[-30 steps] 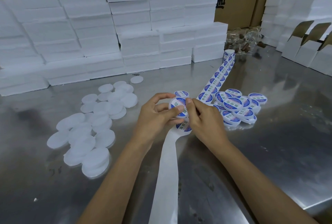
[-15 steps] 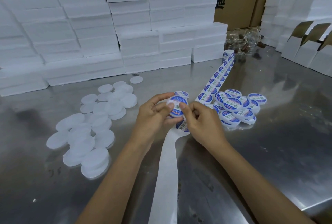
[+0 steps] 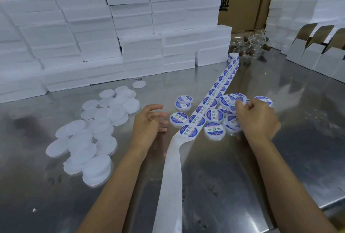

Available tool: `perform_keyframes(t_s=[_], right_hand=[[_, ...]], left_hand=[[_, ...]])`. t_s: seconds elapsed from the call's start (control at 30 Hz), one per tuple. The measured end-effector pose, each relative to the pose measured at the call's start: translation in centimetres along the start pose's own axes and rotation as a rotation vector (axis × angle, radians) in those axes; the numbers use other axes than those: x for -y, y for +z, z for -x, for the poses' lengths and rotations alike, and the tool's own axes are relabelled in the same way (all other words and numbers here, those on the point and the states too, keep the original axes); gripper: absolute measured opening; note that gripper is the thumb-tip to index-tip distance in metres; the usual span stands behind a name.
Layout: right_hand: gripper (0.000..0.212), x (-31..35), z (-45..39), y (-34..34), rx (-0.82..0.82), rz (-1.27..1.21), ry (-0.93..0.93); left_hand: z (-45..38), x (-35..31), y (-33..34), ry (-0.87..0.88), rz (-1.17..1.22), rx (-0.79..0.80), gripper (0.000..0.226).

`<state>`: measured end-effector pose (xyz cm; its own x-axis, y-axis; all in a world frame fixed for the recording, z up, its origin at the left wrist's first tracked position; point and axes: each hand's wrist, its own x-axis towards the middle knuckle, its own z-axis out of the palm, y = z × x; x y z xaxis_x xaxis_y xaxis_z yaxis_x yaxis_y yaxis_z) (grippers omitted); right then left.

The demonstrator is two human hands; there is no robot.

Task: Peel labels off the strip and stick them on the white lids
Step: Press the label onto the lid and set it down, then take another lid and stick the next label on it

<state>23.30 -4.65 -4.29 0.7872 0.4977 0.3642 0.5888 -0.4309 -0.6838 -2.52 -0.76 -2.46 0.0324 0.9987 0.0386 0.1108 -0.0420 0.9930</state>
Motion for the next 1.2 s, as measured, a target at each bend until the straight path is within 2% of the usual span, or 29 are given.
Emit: perform_keyframes(t_s=[0.13,0.23,0.4,0.53,0.77,0.93,1.1,1.2], right_hand=[[0.037,0.2,0.3,-0.3,-0.026,0.023,-0.007],[0.028,1.7,1.7,-0.2,-0.017,-0.042,-0.161],[0.011,6.7,5.1,1.9,0.306,-0.112,-0.565],[0.012,12.1,6.3,5.4,0.588,-0.190,-0.701],[0.049,18.4,7.7,12.9,0.864,-0.162,-0.740],[0.045,19.0,8.1,14.5,0.836,-0.268,-0.689],[0.042,18.4,7.1,12.7,0.822,-0.426,-0.596],[0.042,17.4,6.8,10.6,0.812,-0.519,-0.563]], left_hand=[[-0.6,0.6,-0.5,-0.007,0.004,-0.106,0.042],[-1.3,1.0,-1.0,-0.021,0.026,-0.189,0.039],[-2.1,1.5,-1.9,-0.016,0.106,-0.348,0.037],[-2.9,1.3,-2.7,-0.034,0.139,-0.513,0.036],[-3.9,1.5,-2.9,0.015,0.213,-0.665,0.026],[-4.3,1.6,-2.8,0.009,0.216,-0.670,0.023],[-4.1,1.3,-2.9,0.015,0.256,-0.663,0.018],[-3.9,1.2,-3.3,-0.040,0.297,-0.545,0.018]])
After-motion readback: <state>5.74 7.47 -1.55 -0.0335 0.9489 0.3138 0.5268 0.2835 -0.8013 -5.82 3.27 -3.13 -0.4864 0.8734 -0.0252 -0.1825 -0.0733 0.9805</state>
